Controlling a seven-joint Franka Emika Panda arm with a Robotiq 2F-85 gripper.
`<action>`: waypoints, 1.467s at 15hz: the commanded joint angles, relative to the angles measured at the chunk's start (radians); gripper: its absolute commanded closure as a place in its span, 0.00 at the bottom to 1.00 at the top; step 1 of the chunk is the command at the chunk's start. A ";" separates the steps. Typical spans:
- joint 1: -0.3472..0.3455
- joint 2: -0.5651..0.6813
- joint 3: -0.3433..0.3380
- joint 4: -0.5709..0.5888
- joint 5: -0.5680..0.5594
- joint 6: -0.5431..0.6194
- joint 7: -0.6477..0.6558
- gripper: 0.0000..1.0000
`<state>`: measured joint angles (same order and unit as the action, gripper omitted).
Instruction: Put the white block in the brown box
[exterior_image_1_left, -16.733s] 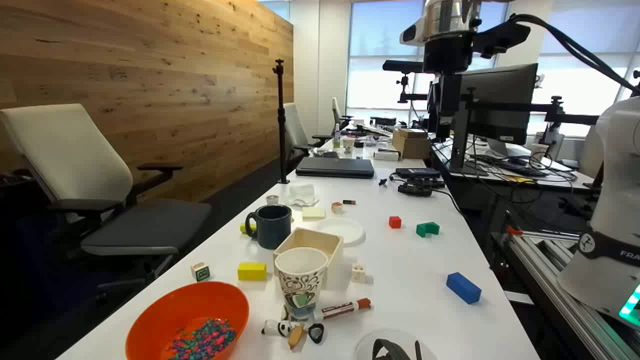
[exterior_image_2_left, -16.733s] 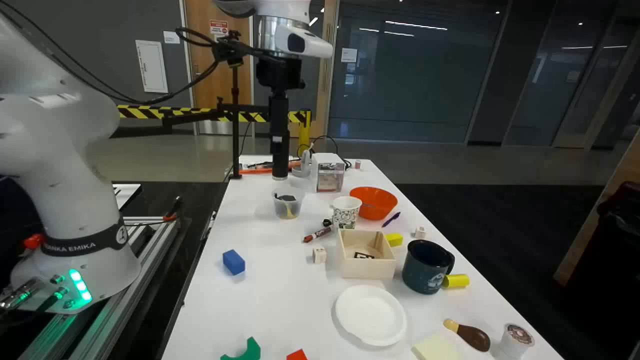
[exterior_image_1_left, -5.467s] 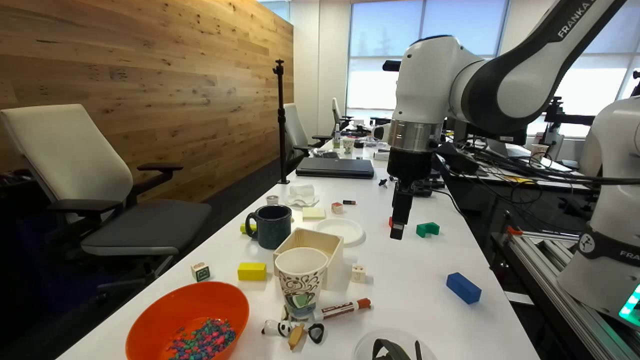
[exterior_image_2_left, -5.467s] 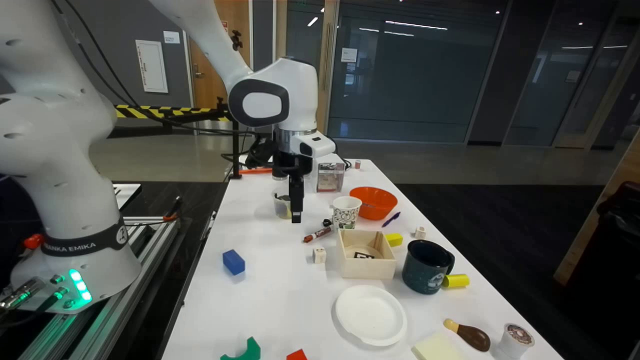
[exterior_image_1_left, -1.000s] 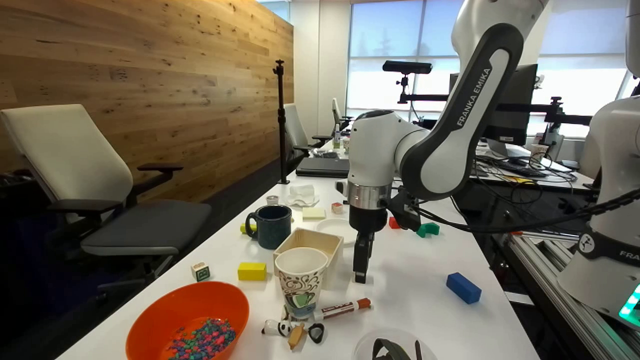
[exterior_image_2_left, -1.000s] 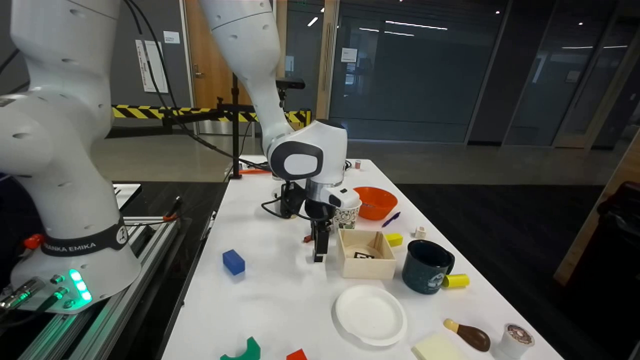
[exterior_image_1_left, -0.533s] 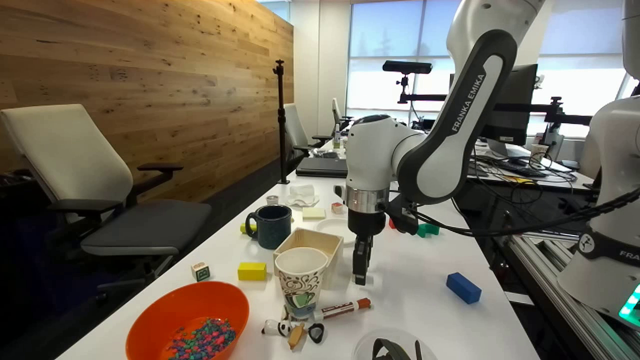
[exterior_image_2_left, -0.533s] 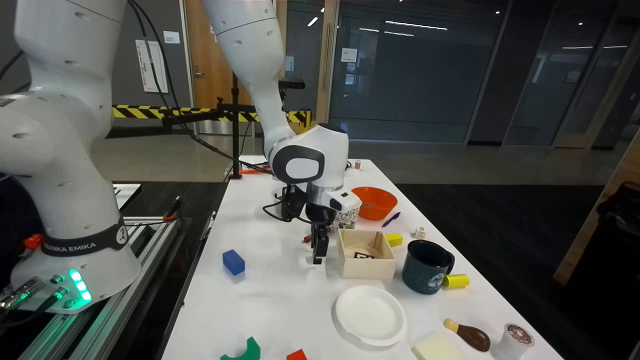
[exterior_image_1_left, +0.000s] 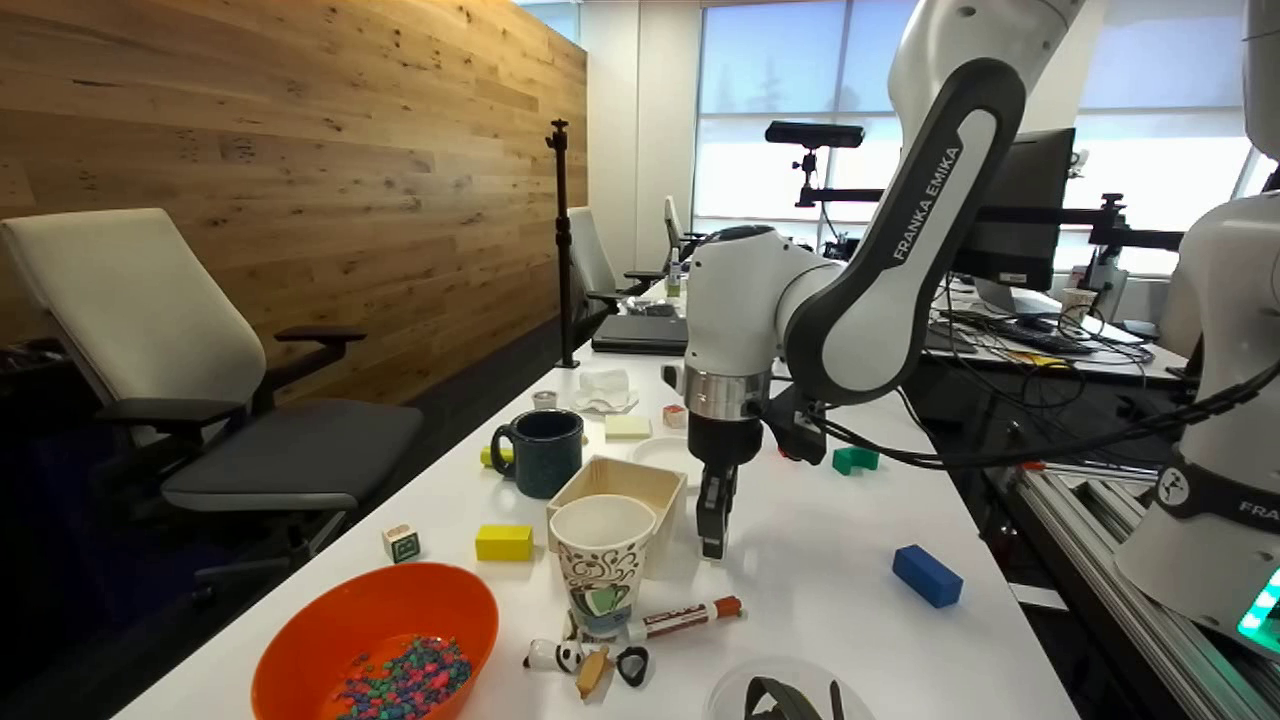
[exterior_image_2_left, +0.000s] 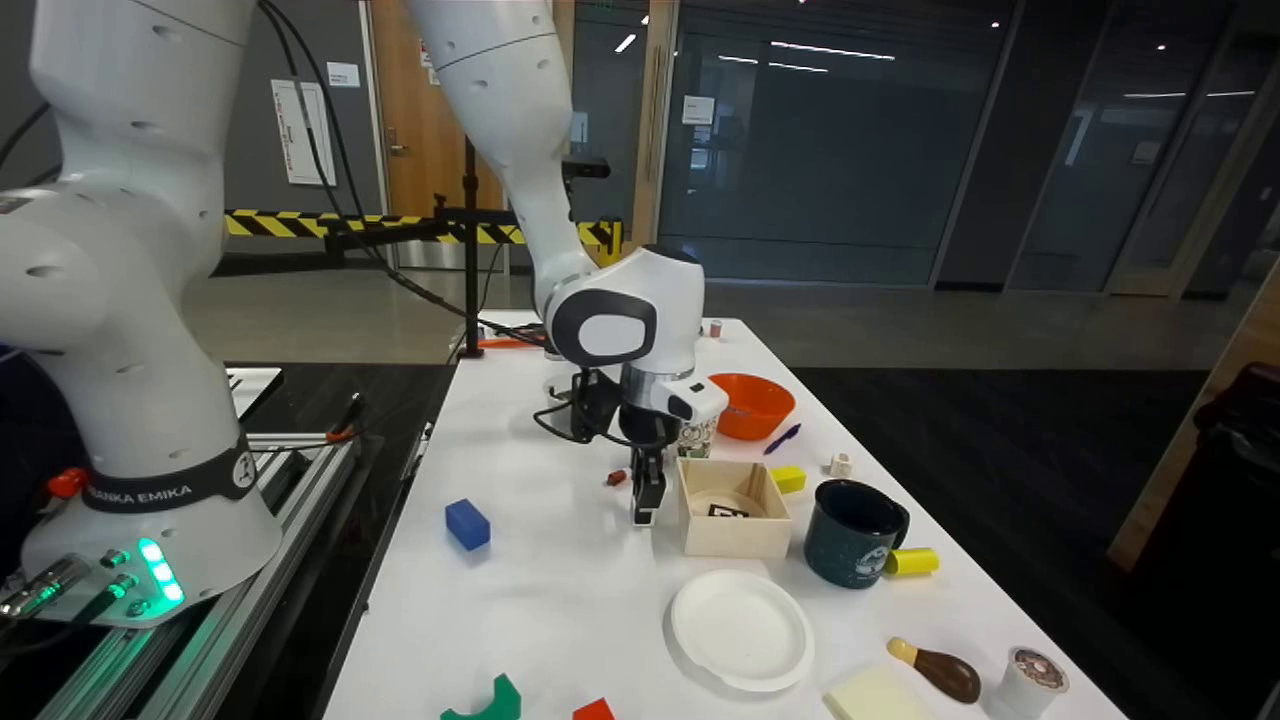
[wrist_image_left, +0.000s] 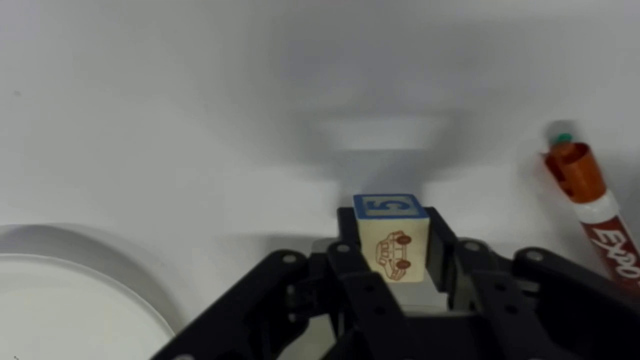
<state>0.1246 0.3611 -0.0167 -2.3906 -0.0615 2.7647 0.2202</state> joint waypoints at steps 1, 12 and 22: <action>0.020 -0.017 -0.021 0.014 -0.023 -0.055 0.011 0.91; 0.012 -0.130 0.012 0.008 -0.016 -0.229 0.032 0.91; 0.000 -0.135 0.005 0.077 -0.025 -0.236 0.024 0.91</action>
<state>0.1324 0.2350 -0.0117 -2.3442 -0.0614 2.5590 0.2297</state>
